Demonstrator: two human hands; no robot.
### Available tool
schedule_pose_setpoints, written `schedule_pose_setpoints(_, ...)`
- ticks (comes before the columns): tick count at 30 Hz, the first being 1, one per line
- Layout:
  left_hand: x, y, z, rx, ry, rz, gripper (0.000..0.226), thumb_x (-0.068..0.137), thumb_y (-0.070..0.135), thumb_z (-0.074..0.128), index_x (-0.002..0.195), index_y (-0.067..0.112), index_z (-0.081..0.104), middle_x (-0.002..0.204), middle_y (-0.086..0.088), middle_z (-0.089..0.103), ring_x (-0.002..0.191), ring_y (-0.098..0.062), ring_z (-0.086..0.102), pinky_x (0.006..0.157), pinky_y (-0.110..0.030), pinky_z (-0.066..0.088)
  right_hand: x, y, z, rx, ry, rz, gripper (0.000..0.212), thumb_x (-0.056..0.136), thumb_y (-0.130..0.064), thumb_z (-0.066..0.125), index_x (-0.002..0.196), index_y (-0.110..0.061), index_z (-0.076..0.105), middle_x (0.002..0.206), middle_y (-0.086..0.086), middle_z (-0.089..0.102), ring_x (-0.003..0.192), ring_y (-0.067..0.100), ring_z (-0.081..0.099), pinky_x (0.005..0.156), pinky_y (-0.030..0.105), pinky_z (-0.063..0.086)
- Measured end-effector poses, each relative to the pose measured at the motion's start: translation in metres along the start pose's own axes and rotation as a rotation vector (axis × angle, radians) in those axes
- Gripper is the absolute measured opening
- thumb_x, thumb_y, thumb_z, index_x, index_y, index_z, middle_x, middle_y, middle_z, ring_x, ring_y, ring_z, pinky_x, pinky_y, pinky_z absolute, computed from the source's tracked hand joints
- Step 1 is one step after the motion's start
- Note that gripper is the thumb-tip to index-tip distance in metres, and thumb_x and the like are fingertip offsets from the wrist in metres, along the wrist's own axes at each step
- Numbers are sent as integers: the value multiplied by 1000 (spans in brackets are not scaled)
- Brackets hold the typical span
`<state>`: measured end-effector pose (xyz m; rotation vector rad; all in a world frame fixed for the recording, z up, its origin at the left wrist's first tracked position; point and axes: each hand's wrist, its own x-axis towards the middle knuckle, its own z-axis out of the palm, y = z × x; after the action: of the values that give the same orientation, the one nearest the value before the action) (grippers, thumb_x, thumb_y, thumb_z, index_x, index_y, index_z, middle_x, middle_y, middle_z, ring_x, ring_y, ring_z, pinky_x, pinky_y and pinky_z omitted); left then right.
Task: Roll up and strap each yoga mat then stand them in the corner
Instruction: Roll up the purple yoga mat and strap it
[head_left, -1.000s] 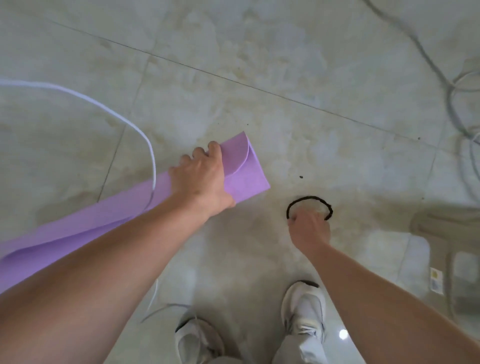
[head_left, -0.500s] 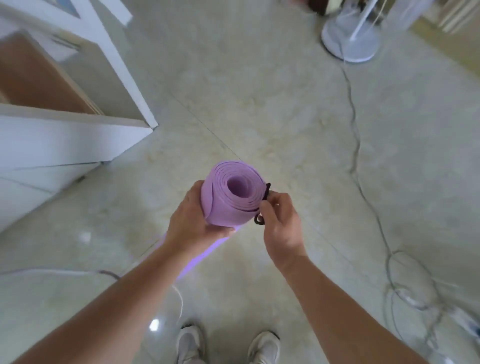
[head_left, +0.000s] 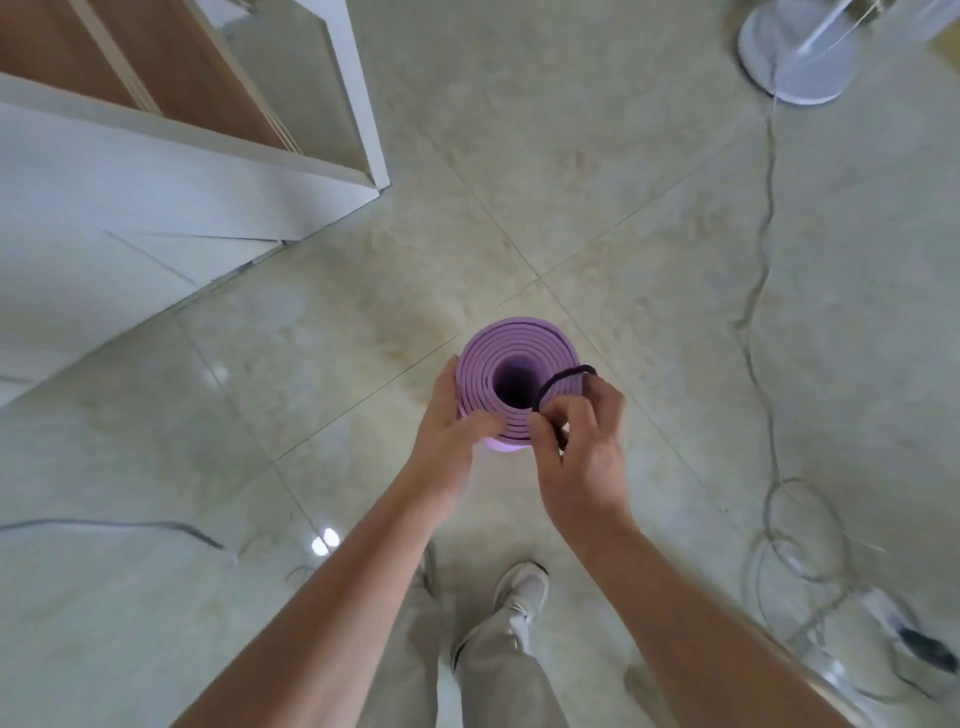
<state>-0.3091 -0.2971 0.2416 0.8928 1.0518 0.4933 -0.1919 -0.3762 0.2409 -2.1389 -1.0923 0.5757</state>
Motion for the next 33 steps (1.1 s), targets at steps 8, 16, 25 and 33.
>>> schedule_pose_setpoints(8, 6, 10, 23, 282, 153, -93, 113, 38, 53, 96, 131, 33, 34, 129, -4, 54, 115, -20, 62, 91, -48, 57, -5, 1, -16, 234, -200, 103, 39, 80, -5, 40, 104, -12, 70, 142, 11, 43, 130, 22, 42, 103, 43, 45)
schedule_pose_setpoints(16, 14, 5, 33, 480, 76, -59, 141, 61, 55, 87, 156, 15, -9, 152, -9, 22, 137, -23, 38, 90, -21, 45, -7, -15, -27, 889, -196, 416, 47, 84, 18, 32, 108, 2, 69, 142, -3, 49, 123, 25, 57, 102, 54, 49)
schedule_pose_setpoints(25, 9, 8, 27, 745, 16, -30, 130, 66, 21, 90, 154, 13, -5, 148, -13, 25, 130, -32, 44, 103, -41, 45, -8, -7, -26, 1091, -48, 591, 51, 85, 22, 33, 107, -9, 67, 133, 2, 60, 116, 23, 62, 89, 41, 55)
schedule_pose_setpoints(33, -14, -10, 32, 652, 64, -32, 128, 63, 22, 88, 154, 26, -2, 150, -1, 25, 126, -11, 46, 100, -28, 44, -20, 10, -14, 608, 39, 353, 32, 91, -8, 46, 109, -25, 68, 134, -8, 56, 122, 15, 56, 93, 47, 55)
